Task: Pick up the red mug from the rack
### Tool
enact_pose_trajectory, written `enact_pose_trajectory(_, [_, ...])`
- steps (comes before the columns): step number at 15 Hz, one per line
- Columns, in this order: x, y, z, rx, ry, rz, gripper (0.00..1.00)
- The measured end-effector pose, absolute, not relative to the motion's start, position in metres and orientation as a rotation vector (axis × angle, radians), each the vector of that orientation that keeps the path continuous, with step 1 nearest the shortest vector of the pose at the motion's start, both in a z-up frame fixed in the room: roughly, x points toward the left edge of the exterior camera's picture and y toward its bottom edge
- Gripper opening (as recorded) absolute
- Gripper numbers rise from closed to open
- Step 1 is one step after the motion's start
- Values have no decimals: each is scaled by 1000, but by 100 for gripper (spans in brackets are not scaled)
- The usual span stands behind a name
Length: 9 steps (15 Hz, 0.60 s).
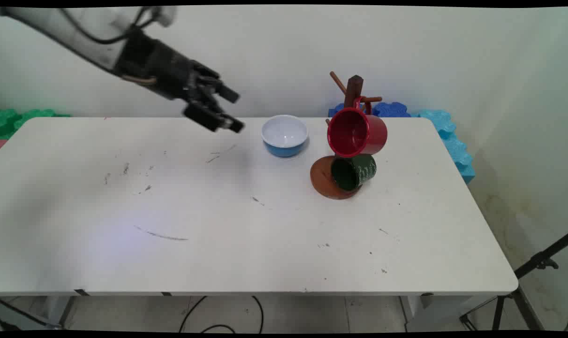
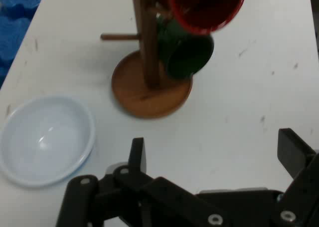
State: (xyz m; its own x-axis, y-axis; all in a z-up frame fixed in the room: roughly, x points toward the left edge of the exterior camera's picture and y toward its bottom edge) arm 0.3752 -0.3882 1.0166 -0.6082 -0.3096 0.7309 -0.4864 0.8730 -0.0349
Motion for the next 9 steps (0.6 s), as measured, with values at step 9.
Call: enact_pose_trajectory(9, [255,-391,1026,736,-2222,199,100])
